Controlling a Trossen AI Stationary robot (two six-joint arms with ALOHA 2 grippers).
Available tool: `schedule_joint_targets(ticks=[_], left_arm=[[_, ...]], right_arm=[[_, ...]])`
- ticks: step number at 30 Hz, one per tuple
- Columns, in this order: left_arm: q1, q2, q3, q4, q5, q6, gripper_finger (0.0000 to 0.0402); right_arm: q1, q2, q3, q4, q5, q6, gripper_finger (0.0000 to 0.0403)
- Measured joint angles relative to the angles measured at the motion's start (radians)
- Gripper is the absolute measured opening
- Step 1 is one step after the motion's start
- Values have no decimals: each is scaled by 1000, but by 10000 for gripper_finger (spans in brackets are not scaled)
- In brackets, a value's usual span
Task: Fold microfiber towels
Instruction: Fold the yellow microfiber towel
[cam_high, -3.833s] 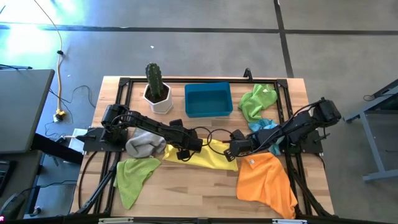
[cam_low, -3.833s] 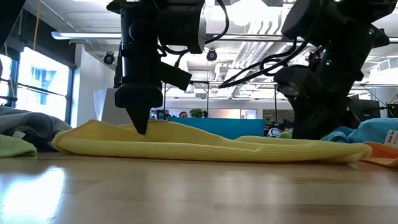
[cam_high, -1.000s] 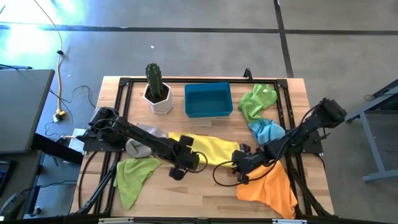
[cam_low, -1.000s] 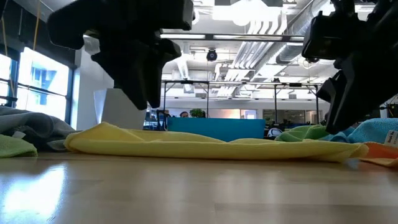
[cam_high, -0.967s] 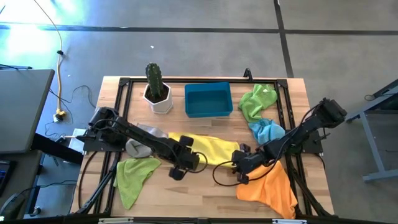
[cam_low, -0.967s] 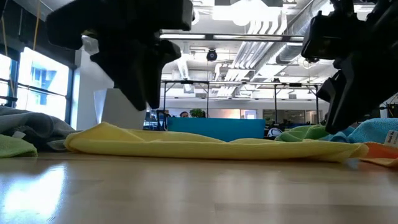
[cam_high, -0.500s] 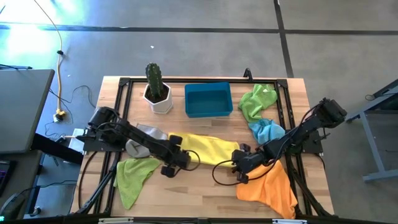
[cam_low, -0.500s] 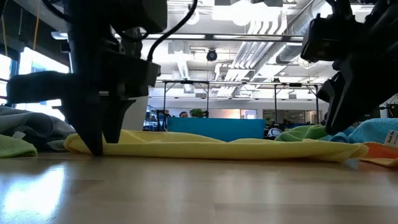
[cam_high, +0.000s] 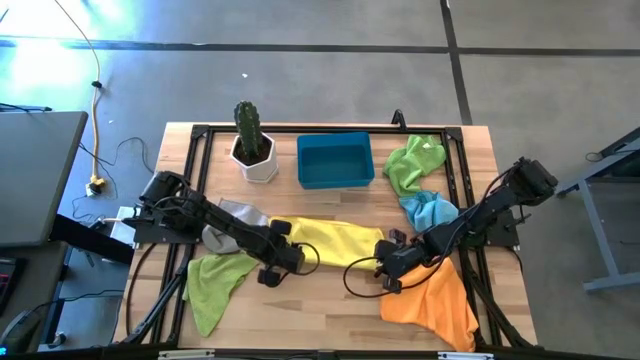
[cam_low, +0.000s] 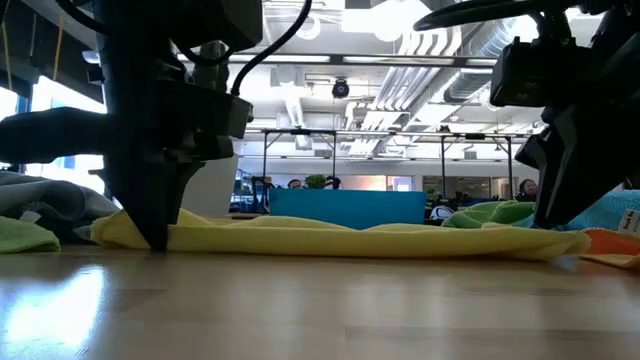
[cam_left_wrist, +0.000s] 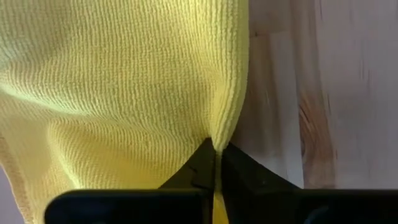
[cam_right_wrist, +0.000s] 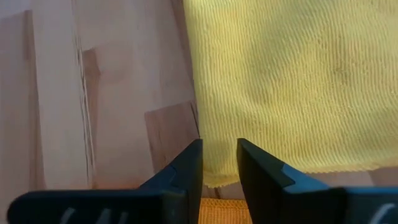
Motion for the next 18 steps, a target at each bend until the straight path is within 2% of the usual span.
schedule_joint_targets(ticks=[10,18], left_arm=[[0,2,-1,4,0,0,3],[1,2,-2,20,-1,-9,3]], right_arm=[[-11,0,0,9,23,8,183],[-11,0,0,13,22,-60,176]])
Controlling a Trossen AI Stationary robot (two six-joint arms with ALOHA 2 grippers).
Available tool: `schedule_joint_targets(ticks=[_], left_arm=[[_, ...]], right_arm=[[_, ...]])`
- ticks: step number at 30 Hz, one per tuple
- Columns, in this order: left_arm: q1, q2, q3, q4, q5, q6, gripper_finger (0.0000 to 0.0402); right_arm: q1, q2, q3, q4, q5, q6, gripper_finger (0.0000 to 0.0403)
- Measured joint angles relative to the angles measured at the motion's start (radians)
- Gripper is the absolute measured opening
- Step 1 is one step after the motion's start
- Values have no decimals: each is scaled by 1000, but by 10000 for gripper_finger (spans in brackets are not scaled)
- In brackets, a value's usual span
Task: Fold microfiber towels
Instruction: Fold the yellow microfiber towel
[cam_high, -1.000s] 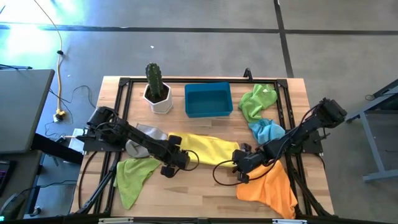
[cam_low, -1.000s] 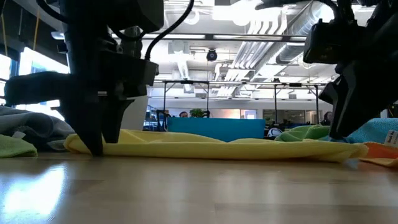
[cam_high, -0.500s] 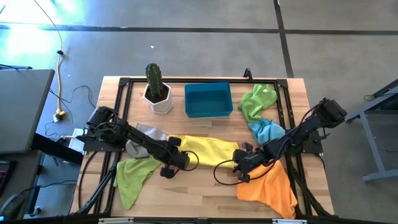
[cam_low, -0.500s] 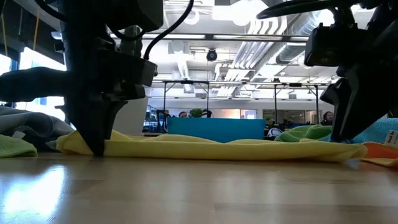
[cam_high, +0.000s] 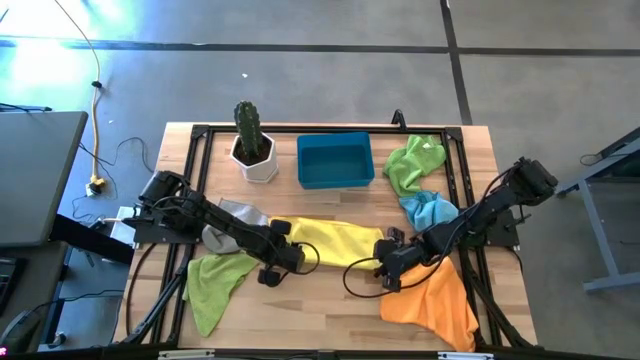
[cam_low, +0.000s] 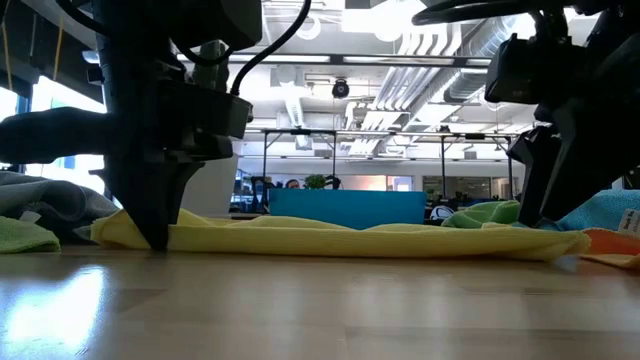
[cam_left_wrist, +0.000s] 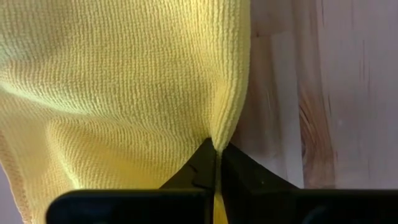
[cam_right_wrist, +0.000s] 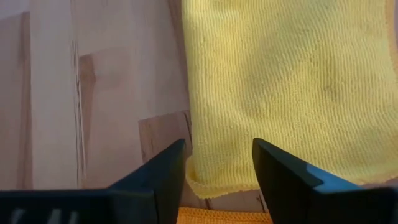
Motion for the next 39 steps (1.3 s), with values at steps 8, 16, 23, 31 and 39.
schedule_joint_targets(ticks=[8,16,23,31,39], left_arm=[[0,0,0,3,-1,-21,1],[0,0,0,5,-3,-63,1],[1,0,1,4,14,-70,1],[11,-65,65,-52,72,-70,1],[50,-226,148,-98,232,-104,0]], right_arm=[[0,10,0,2,-5,-19,166],[0,102,2,36,-16,30,165],[5,99,4,26,-12,89,116],[9,71,130,-188,-39,71,10],[9,31,366,-552,0,18,5]])
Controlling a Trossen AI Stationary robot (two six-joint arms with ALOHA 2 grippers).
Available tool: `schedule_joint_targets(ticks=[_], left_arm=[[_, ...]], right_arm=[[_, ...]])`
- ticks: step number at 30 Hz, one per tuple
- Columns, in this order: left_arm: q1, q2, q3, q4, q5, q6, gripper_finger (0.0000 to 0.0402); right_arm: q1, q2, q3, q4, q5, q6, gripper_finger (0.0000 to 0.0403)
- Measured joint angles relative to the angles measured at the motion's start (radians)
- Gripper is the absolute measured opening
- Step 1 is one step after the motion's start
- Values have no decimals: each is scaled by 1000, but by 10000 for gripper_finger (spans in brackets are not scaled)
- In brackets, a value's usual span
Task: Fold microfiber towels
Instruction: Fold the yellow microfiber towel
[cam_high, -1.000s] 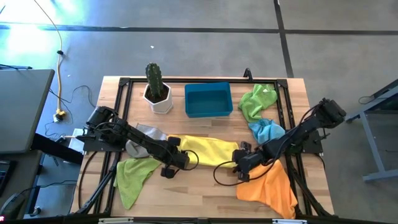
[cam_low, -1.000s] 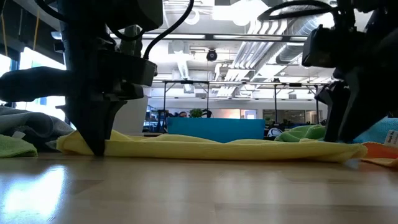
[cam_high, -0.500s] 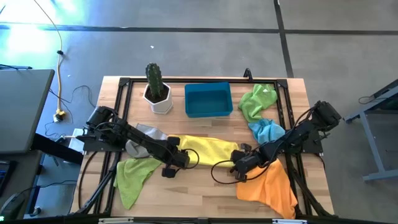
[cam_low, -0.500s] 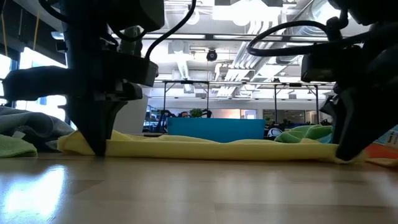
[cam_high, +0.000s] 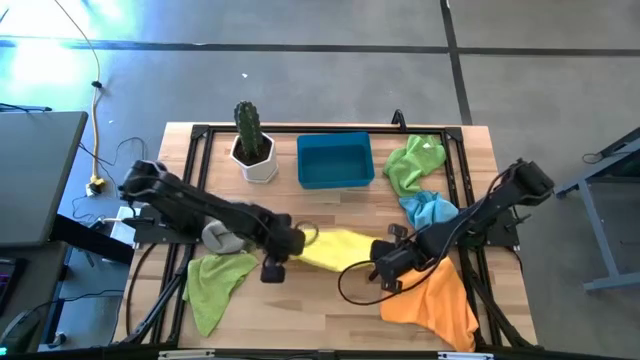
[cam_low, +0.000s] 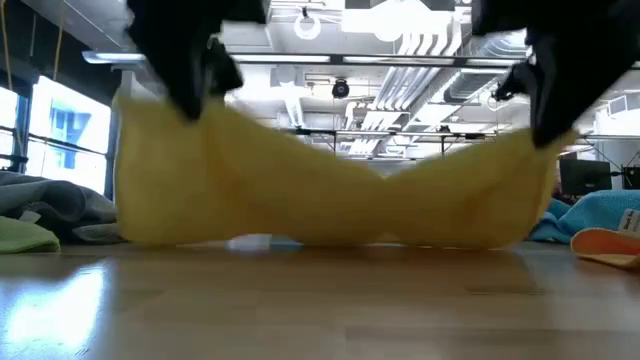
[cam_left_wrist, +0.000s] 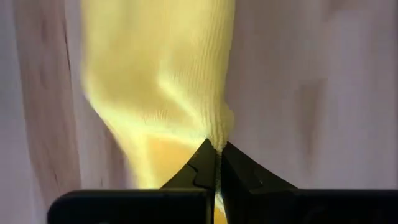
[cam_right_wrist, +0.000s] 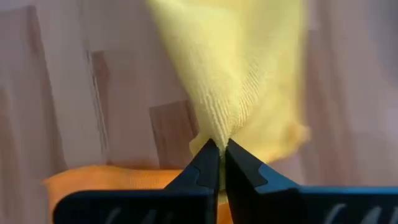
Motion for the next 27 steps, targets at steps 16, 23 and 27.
schedule_joint_targets(ticks=[16,23,27], left_arm=[[20,-252,46,-108,-125,-219,0],[15,-223,43,-127,-59,-208,0],[12,-213,44,-137,-74,-143,0]], right_arm=[[-5,-15,233,-282,22,-127,1],[-32,-14,233,-254,-43,-213,0],[-31,-14,233,-261,-83,-339,0]])
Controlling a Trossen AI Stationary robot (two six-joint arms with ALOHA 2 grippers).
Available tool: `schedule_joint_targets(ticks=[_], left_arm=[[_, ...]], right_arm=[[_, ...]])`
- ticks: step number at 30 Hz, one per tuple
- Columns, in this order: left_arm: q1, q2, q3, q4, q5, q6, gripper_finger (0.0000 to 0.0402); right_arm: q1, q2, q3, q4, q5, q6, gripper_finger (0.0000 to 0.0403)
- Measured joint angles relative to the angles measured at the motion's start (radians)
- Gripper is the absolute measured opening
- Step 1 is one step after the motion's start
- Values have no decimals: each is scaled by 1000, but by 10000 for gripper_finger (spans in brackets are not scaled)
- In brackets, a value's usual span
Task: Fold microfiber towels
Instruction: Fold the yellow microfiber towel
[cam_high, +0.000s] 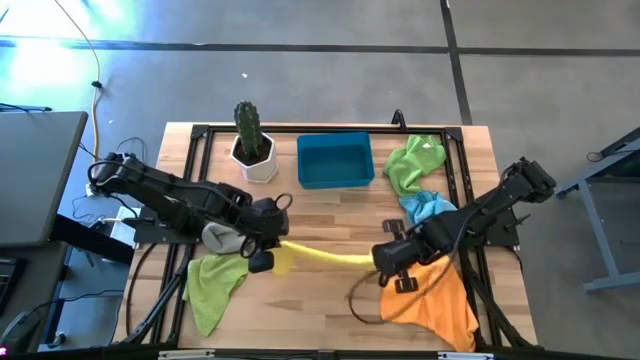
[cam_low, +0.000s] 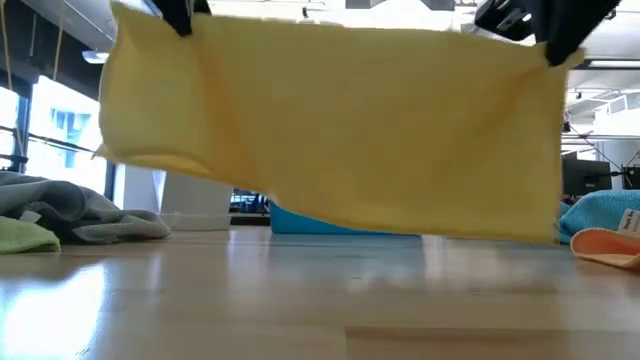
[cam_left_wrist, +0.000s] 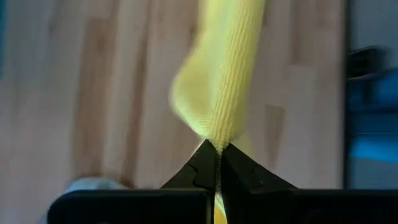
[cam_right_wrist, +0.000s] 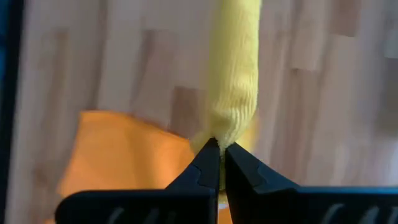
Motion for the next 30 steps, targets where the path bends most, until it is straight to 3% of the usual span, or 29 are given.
schedule_joint_targets(ticks=[2,4,5,7,9,10,11,13,14,16,18,19,21,23,26,30], left_arm=[[0,1,-1,-12,-44,-44,0],[5,-1,0,6,19,-15,0],[7,-1,0,11,49,18,0],[2,-1,0,13,-2,34,0],[-6,-1,0,-11,-149,-53,0],[-2,-1,0,-23,-181,-92,0],[5,-1,0,-20,-156,-94,0],[19,-1,0,3,-2,-18,0],[18,-1,0,14,76,24,0],[3,-1,0,22,103,61,0],[-1,-1,0,10,-39,23,0],[5,-1,0,7,-125,-12,0],[21,-1,0,3,-207,-26,0],[35,-1,0,4,-191,6,0],[39,-1,0,3,-166,22,0],[61,-1,0,3,-243,92,0]], right_arm=[[-19,0,0,23,-20,37,0],[-36,0,0,48,-157,-27,0],[-36,0,0,44,-176,-63,0],[-30,0,0,10,-46,-49,0],[-45,0,0,-16,101,79,0],[-60,0,0,2,65,90,0],[-73,0,0,33,-43,51,0],[-79,0,0,74,-276,-53,0],[-74,0,0,75,-316,-85,0],[-73,-6,0,42,-224,-110,0],[-92,-9,0,11,4,-15,0],[-103,-8,0,8,57,39,0],[-125,-8,0,17,-13,31,0],[-131,-8,0,19,-82,-17,0],[-137,-8,0,16,-71,-72,0],[-161,-8,0,-8,-31,-135,0]])
